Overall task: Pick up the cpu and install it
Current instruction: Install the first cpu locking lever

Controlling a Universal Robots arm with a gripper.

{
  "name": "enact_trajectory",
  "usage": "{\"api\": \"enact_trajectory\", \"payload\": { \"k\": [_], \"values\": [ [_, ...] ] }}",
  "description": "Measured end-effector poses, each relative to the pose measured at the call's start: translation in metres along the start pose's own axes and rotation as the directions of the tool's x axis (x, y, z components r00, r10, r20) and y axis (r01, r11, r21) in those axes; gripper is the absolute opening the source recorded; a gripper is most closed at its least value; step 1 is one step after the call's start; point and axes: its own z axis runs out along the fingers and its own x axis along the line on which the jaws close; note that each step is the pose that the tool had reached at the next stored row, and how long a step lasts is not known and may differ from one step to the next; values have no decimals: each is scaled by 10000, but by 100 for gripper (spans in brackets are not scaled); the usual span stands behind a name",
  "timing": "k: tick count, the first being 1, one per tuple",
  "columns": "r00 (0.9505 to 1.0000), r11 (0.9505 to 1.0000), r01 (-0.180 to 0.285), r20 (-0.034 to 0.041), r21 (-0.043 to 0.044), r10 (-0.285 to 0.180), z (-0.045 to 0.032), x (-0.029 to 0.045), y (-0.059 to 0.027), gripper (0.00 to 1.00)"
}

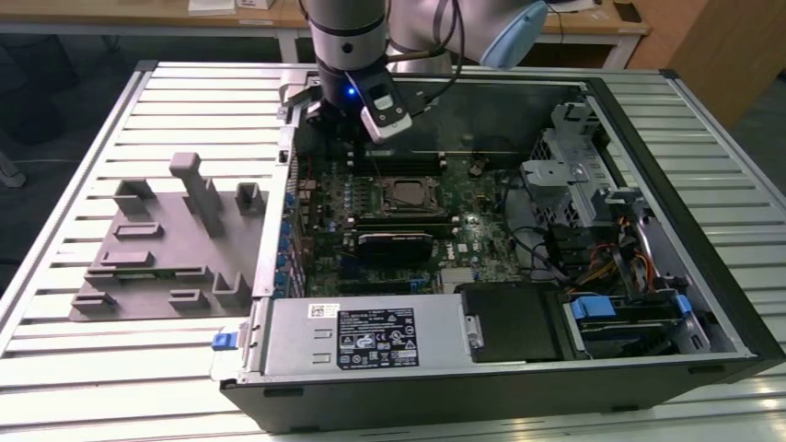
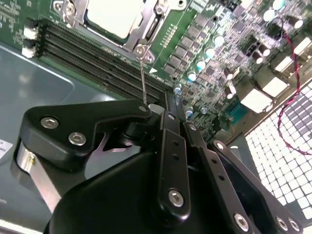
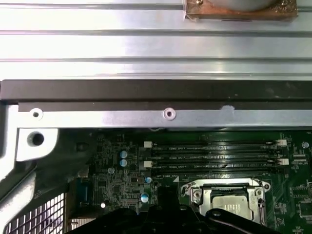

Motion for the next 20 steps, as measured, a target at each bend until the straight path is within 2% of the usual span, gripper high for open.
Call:
{"api": "enact_trajectory", "payload": {
  "k": [3, 7, 10, 15, 20],
  "values": [
    [10000, 9999, -6, -2, -121, 6, -18, -1, 3, 11],
    [10000, 9993, -19, -12, -380, 18, -35, -2, 6, 11],
    [10000, 9988, -25, -15, -481, 24, -40, -1, 6, 11],
    [10000, 9988, -24, -16, -489, 24, -40, -2, 5, 11],
    [10000, 9988, -26, -30, -488, 25, -36, -78, 8, 11]
  ]
}}
